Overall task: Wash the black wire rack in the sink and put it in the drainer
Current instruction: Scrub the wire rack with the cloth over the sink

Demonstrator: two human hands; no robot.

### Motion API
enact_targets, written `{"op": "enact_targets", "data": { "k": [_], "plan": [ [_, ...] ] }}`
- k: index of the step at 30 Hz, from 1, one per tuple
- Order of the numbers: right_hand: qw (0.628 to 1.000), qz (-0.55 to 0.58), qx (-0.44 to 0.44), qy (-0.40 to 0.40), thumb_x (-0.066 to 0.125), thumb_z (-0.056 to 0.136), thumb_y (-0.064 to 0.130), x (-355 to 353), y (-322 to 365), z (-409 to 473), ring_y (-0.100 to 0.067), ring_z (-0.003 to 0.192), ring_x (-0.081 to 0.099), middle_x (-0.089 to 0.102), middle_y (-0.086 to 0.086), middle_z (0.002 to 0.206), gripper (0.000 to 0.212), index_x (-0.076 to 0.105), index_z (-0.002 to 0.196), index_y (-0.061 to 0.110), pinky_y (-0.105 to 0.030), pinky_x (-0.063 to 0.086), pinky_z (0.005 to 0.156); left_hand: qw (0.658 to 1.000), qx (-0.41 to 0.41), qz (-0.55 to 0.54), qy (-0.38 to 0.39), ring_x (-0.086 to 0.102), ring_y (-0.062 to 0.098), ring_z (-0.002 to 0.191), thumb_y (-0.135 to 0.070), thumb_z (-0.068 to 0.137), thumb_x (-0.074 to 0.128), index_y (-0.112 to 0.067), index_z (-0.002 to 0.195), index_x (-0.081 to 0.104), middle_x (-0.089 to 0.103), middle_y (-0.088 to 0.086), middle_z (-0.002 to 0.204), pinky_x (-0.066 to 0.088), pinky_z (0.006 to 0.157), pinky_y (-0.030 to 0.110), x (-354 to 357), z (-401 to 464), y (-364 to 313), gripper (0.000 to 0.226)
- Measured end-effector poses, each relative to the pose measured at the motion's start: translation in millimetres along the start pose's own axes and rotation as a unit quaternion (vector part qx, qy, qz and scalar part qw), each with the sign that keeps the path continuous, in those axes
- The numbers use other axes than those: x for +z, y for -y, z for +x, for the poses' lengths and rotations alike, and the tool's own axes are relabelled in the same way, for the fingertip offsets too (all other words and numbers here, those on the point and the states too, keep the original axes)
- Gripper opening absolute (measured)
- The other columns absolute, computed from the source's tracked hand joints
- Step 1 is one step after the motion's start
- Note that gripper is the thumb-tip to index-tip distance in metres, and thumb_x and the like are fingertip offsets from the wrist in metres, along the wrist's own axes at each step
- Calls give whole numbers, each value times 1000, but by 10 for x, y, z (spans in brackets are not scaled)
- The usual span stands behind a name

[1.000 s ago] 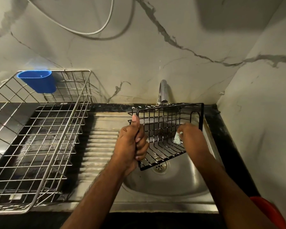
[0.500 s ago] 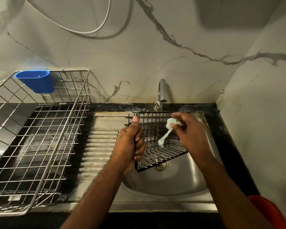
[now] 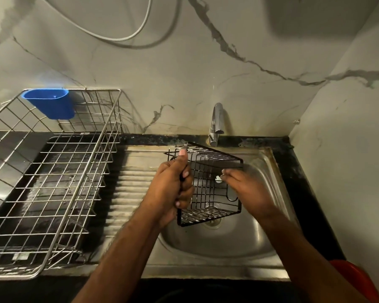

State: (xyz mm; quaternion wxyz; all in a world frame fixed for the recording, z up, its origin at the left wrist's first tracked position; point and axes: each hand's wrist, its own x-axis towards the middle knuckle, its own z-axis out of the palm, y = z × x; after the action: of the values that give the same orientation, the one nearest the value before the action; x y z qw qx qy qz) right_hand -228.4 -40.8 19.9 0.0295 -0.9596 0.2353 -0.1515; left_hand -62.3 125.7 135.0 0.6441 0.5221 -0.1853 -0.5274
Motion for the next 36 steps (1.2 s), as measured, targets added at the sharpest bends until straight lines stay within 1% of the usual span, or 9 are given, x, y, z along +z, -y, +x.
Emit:
{"op": "enact_targets", "data": {
  "k": [5, 10, 17, 21, 25, 27, 29, 32, 36],
  "plan": [
    [996, -59, 47, 53, 81, 44, -19, -14, 63, 98, -29, 104, 70, 68, -12, 121, 77, 71, 115, 7, -35, 60, 77, 999, -11, 41, 19, 19, 8, 36, -54, 101, 47, -22, 63, 43, 26, -3, 52, 19, 36, 11, 79, -66, -61, 50],
    [991, -61, 21, 115, 82, 57, -8, 146, 162, 20, -22, 100, 68, 69, -6, 110, 53, 73, 105, 11, -28, 59, 72, 996, 11, 83, 3, 19, 9, 37, -54, 101, 45, -23, 62, 42, 27, -4, 50, 17, 37, 13, 103, -72, -92, 50],
    [958, 130, 82, 243, 61, 91, 7, 249, 294, -24, -13, 102, 62, 66, 2, 117, 25, 73, 108, 21, -21, 48, 87, 995, 13, 91, -36, 22, 10, 36, -54, 101, 47, -22, 63, 43, 31, -5, 50, 19, 37, 14, 72, -46, -20, 50],
    [920, 241, 120, 284, 66, 83, -4, 262, 234, -101, -11, 95, 70, 74, 3, 105, 32, 78, 94, 24, -32, 56, 88, 995, -4, 90, -36, 22, 10, 37, -56, 100, 49, -22, 64, 44, 32, -6, 50, 20, 36, 13, 41, -41, -16, 49],
    [886, 323, 132, 305, 75, 78, -4, 162, 114, -111, -6, 90, 71, 76, 3, 96, 23, 77, 90, 15, -21, 57, 82, 994, -9, 104, -25, 22, 10, 37, -54, 101, 46, -21, 64, 43, 30, -4, 51, 19, 36, 14, 57, -59, 18, 50],
    [906, 289, 140, 276, 73, 81, 0, 181, 84, -107, -6, 88, 70, 73, -1, 103, 21, 76, 89, 20, -14, 54, 75, 994, -7, 105, -17, 20, 11, 37, -54, 101, 46, -22, 64, 42, 29, -4, 50, 18, 36, 14, 86, -68, 27, 50],
    [944, 197, 144, 224, 65, 89, 7, 134, 82, -60, -11, 91, 65, 66, -3, 112, 19, 73, 94, 24, -19, 54, 73, 995, -10, 97, -12, 20, 10, 36, -55, 101, 47, -22, 64, 41, 30, -5, 49, 19, 36, 13, 113, -66, 38, 50],
    [983, 9, 96, 156, 59, 94, 11, -26, 101, 23, -15, 111, 55, 55, 0, 125, 27, 65, 119, 19, -26, 49, 89, 996, -17, 90, -6, 20, 9, 35, -57, 99, 48, -23, 64, 40, 29, -6, 49, 19, 37, 11, 131, -67, 40, 50],
    [988, -56, 68, 124, 62, 90, 4, -45, 88, 22, -19, 131, 47, 43, -3, 148, 50, 53, 137, 18, -30, 48, 102, 997, -15, 69, -8, 20, 8, 35, -56, 100, 48, -23, 62, 40, 27, -5, 49, 19, 36, 11, 134, -99, 6, 50]
  ]
}}
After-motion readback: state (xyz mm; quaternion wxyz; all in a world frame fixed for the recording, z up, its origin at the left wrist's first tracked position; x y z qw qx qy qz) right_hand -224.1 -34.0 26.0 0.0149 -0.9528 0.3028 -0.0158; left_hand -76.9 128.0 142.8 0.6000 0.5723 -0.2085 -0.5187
